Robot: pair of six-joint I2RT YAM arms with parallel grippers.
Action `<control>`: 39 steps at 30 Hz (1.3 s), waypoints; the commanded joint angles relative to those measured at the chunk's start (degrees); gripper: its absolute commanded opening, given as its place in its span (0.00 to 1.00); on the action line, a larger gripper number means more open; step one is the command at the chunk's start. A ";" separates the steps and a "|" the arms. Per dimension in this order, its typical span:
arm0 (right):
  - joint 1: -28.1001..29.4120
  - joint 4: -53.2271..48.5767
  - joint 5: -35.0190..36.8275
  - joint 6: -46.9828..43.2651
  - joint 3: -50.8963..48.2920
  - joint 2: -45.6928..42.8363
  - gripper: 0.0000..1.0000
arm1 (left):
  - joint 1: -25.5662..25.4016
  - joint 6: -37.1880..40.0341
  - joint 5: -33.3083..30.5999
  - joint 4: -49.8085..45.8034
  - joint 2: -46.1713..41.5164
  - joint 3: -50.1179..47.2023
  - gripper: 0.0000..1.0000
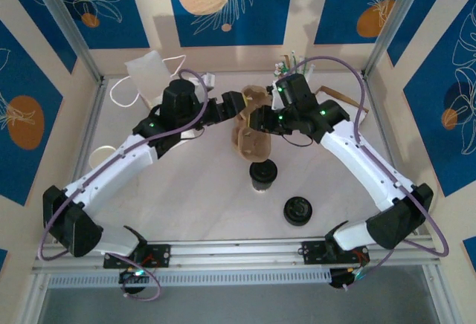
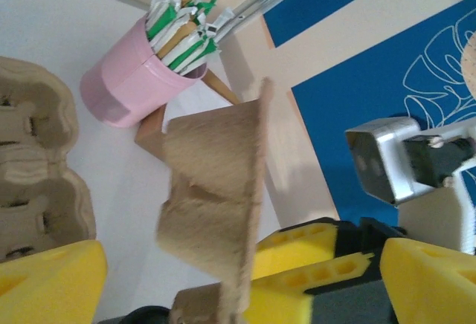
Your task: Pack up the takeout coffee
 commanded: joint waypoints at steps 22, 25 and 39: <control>-2.98 -0.75 -2.24 -0.61 -2.71 -7.61 0.37 | 27.52 26.45 -22.08 -55.26 10.89 35.78 0.66; -3.40 -0.79 -2.48 -0.63 -3.05 -7.99 0.37 | 29.77 26.89 -22.90 -56.57 14.04 38.02 0.63; -4.36 -0.10 -3.87 -0.64 -4.12 -8.33 0.37 | 35.92 25.70 -18.27 -58.13 22.34 44.25 0.56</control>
